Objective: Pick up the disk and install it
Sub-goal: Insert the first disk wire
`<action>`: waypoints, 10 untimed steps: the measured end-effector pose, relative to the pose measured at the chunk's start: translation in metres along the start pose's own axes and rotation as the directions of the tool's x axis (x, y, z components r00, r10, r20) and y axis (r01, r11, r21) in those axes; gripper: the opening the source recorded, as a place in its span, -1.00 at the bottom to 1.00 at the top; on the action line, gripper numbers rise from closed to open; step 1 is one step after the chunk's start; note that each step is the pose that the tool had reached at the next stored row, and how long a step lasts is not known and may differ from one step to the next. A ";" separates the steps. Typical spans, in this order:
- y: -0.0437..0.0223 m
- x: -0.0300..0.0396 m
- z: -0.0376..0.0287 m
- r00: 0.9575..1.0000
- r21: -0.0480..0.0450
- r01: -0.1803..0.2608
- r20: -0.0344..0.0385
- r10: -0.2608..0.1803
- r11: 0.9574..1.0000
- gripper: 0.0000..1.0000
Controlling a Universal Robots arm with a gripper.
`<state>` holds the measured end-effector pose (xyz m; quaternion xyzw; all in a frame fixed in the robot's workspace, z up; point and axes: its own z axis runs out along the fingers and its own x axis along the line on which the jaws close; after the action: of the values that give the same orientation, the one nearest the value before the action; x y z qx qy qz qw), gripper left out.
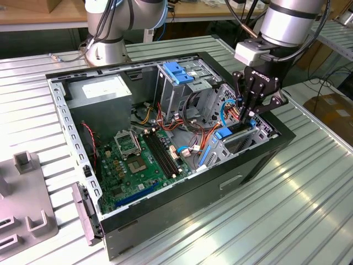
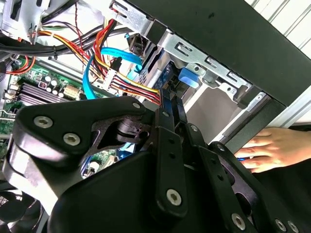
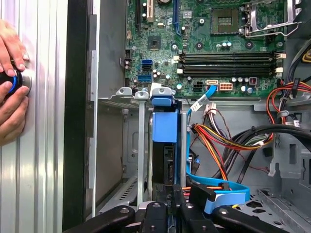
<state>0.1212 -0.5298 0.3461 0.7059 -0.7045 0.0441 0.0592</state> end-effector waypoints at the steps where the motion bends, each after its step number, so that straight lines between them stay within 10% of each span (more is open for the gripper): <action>1: 0.0000 0.0001 -0.0002 1.000 0.000 0.000 0.000 0.000 1.000 -0.67; 10: 0.0000 -0.0011 -0.0005 1.000 -0.002 -0.012 0.000 0.012 1.000 -0.67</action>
<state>0.1211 -0.5287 0.3465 0.7016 -0.7087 0.0438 0.0595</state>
